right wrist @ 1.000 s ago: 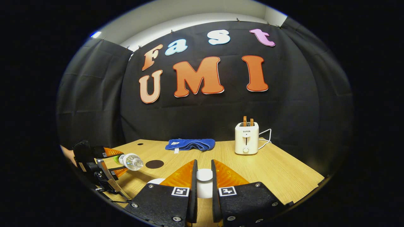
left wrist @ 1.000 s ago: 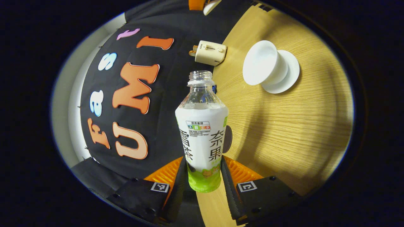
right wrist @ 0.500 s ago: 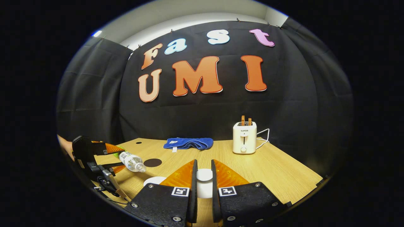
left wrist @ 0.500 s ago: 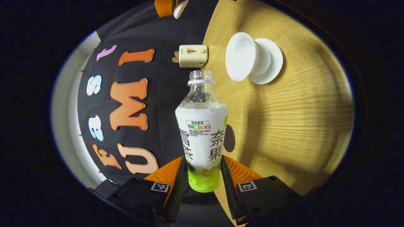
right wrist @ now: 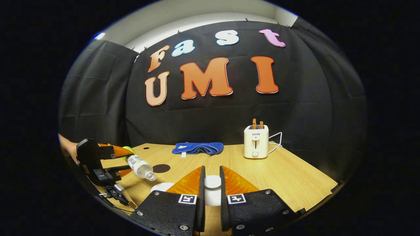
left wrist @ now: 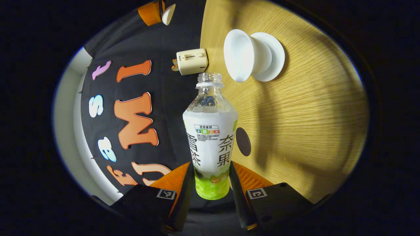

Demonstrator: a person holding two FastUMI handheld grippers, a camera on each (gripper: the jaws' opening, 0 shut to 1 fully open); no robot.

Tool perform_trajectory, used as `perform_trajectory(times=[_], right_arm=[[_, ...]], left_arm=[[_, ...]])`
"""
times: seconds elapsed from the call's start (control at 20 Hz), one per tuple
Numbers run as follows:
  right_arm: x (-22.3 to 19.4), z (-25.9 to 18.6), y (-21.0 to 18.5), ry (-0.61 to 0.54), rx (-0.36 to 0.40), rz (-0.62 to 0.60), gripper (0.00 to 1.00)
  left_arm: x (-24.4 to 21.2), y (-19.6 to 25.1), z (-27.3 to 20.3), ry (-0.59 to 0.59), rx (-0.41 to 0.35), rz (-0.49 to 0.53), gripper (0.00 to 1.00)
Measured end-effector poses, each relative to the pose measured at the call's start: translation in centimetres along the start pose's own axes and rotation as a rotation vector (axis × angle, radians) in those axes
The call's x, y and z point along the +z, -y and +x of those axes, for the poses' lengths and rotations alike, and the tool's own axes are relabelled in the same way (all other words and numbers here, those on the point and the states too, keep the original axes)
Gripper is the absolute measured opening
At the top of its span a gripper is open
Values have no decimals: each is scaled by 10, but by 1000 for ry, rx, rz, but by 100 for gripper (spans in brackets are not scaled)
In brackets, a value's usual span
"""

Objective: Open the teacup lid with one hand, grasp the water bottle and pour water into the teacup with the other hand; after pouring, place the water bottle on the coaster and then close the teacup lid.

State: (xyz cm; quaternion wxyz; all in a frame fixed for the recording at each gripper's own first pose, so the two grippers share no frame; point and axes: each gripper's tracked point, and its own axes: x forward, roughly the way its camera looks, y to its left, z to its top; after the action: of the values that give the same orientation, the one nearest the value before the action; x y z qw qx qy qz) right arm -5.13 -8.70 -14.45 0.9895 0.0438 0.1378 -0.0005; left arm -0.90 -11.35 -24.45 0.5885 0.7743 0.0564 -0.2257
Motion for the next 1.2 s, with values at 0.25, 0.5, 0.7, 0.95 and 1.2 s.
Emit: perform_trajectory(times=[0.25, 0.5, 0.7, 0.95, 1.2], right_arm=[[1, -4, 1, 9, 1, 21, 19], [2, -7, 3, 15, 1, 18, 19], [2, -8, 4, 19, 5, 24, 19], [2, -9, 3, 21, 9, 25, 19], [1, -10, 2, 19, 19, 27, 19]], left_arm=[[1, -4, -4, 3, 30, 33, 60], [2, -7, -6, 1, 55, 66, 64], [0, -12, -5, -3, 77, 93, 64], [0, -18, -11, 2, 99, 135, 64], [2, -23, -12, 15, 128, 185, 64]])
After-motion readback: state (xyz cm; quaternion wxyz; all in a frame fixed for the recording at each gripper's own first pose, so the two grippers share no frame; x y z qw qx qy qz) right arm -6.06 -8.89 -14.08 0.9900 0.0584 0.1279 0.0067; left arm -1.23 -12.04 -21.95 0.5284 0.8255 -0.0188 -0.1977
